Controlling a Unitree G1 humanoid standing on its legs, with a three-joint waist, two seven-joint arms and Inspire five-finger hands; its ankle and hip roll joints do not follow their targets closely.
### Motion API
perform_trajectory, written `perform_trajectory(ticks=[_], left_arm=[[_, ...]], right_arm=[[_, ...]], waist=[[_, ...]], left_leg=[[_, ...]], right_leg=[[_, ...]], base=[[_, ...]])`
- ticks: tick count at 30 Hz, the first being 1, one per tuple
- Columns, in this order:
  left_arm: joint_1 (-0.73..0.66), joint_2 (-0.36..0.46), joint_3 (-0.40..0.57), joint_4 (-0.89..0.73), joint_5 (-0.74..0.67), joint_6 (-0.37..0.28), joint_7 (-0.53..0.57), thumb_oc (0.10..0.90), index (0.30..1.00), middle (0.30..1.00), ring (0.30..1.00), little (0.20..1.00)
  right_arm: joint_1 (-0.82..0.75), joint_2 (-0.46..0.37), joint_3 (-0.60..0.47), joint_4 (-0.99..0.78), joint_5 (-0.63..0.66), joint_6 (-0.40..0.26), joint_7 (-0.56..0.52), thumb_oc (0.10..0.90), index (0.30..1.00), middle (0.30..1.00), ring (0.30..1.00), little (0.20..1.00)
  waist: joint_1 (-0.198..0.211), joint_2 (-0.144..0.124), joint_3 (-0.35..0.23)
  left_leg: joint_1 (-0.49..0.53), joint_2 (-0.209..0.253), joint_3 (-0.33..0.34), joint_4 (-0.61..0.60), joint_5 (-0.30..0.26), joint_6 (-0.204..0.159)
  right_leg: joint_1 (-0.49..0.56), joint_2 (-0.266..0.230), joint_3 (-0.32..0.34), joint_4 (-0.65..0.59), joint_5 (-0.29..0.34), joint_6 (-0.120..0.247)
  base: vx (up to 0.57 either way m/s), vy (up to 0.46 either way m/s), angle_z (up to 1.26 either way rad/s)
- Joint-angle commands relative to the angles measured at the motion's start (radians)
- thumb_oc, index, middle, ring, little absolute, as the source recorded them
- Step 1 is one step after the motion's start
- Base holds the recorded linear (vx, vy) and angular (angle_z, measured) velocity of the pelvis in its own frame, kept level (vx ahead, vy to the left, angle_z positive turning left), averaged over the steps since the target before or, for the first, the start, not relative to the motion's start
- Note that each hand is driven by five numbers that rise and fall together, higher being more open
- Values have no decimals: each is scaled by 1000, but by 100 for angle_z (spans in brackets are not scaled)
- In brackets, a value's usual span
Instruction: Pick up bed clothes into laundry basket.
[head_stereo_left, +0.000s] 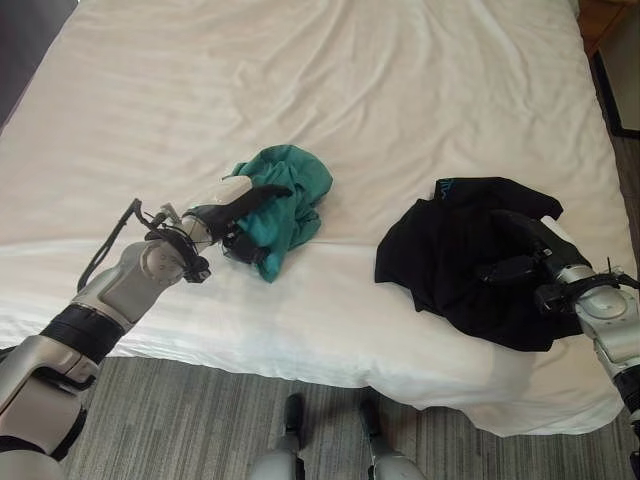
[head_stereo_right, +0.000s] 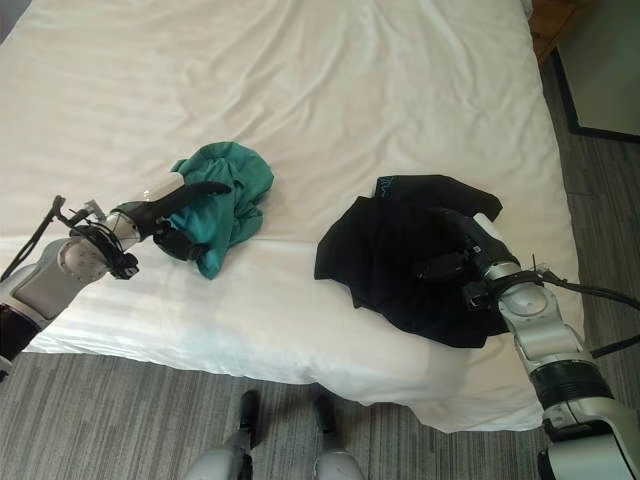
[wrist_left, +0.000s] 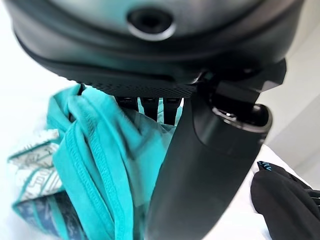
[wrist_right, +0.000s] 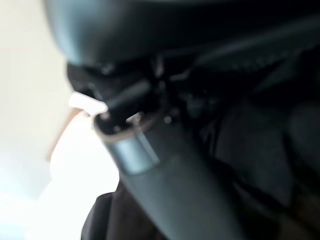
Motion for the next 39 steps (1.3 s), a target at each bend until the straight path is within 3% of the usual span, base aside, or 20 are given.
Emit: perform_trajectory(ticks=[1,5,7,9,10,11,12,13,14,15,16,24,28,31,32,33,34,37,39], left_arm=[[-35,-86,62,93,23,-7,66,800,900,900,900,900],[7,-288,57,292,89,38,107,800,900,900,900,900],[1,-320,47,338,106,44,114,800,900,900,900,900],[15,-404,31,516,180,81,112,800,900,900,900,900],[18,-431,16,580,216,91,105,759,839,839,839,839],[17,-432,15,582,216,90,106,616,625,625,625,625],[25,-444,4,616,246,94,92,552,528,528,528,528],[37,-450,4,644,270,98,91,400,300,300,300,300],[42,-448,1,650,285,95,89,400,300,300,300,300],[46,-447,-2,648,292,92,87,400,300,300,300,300],[46,-447,-2,648,293,92,88,400,300,300,300,300],[104,-453,2,541,277,84,86,400,300,300,300,300],[207,-423,89,308,128,69,54,400,300,300,300,300],[330,-250,239,-93,-171,20,-39,400,300,300,300,300],[391,-176,347,-218,-383,-6,-32,400,300,300,300,300],[392,-175,348,-219,-383,-5,-32,400,300,300,300,300],[404,-114,471,-301,-490,-52,25,400,300,300,300,300],[427,-76,597,-364,-523,-94,86,400,300,300,300,300],[470,-63,728,-457,-498,-128,120,400,300,300,300,300]], right_arm=[[24,12,-23,21,27,-19,-36,800,900,900,900,900],[77,173,-53,101,98,-23,-81,800,900,900,900,900],[82,202,-53,123,106,-24,-83,800,900,900,900,900],[105,294,-39,236,103,-13,-98,800,900,900,900,900],[109,329,-28,288,99,-7,-101,800,900,900,900,900],[109,329,-28,289,99,-8,-101,800,900,900,900,900],[123,348,-28,320,98,-5,-100,800,900,900,900,900],[144,364,-24,348,81,-1,-90,800,900,900,900,900],[158,367,-20,353,70,-1,-84,764,846,846,846,846],[164,364,-20,367,61,-1,-80,496,444,444,444,444],[164,363,-20,368,61,-2,-80,411,316,316,316,316],[228,324,-35,393,-69,-11,-111,400,300,300,300,300],[284,280,-100,200,-146,-17,-132,400,300,300,300,300],[302,208,-253,-118,-66,-65,-129,400,300,300,300,300],[277,167,-313,-268,-13,-90,-126,400,300,300,300,300],[277,167,-313,-268,-13,-90,-126,400,300,300,300,300],[229,140,-361,-397,68,-129,-135,400,300,300,300,300],[191,119,-413,-491,119,-167,-153,400,300,300,300,300],[196,87,-541,-583,126,-197,-191,400,300,300,300,300]], waist=[[-5,7,-66],[-27,1,-42],[-29,0,-39],[-41,-1,-33],[-47,-1,-33],[-47,-1,-33],[-49,-1,-34],[-54,1,-34],[-57,1,-35],[-57,1,-37],[-57,2,-37],[-65,19,-45],[-57,39,-58],[-40,47,-92],[-29,42,-124],[-29,42,-125],[-16,33,-156],[-5,19,-185],[-4,2,-216]], left_leg=[[29,5,-7,2,-80,-28],[10,11,1,2,-77,-25],[3,12,4,2,-76,-26],[-5,16,11,2,-73,-28],[-5,19,14,2,-75,-30],[-5,19,14,2,-75,-30],[-4,21,18,2,-76,-31],[1,24,24,2,-80,-30],[3,25,27,2,-81,-31],[5,26,29,2,-82,-31],[5,26,29,2,-82,-31],[22,23,25,2,-89,-31],[42,11,20,2,-100,-24],[69,2,17,2,-110,-21],[89,2,17,2,-115,-21],[88,2,17,2,-115,-21],[109,0,16,2,-125,-21],[122,1,19,2,-126,-21],[140,0,29,2,-137,-18]], right_leg=[[-19,-4,31,7,-23,94],[-49,3,46,14,-18,87],[-55,4,47,15,-18,86],[-68,8,51,17,-14,82],[-71,10,54,17,-12,82],[-71,10,54,17,-12,82],[-71,12,56,16,-12,81],[-71,14,63,16,-12,81],[-70,15,67,16,-13,81],[-70,16,69,16,-13,81],[-70,16,69,16,-13,81],[-55,12,83,14,-20,81],[-33,-4,79,10,-24,87],[-1,-15,71,7,-30,92],[18,-20,64,6,-32,94],[17,-19,64,6,-32,94],[39,-19,51,6,-41,95],[50,-17,48,6,-37,97],[65,-17,44,7,-35,101]], base=[[0,0,0],[-16,-2,0],[0,0,0],[10,-9,-4],[25,-11,-10],[29,-8,-8],[40,2,-10],[54,4,-10],[50,3,-16],[23,2,-17],[31,1,-19],[9,1,-5],[-25,35,3],[8,4,-2],[0,0,0],[59,-24,0],[15,-24,4],[5,4,11],[-55,115,19]])
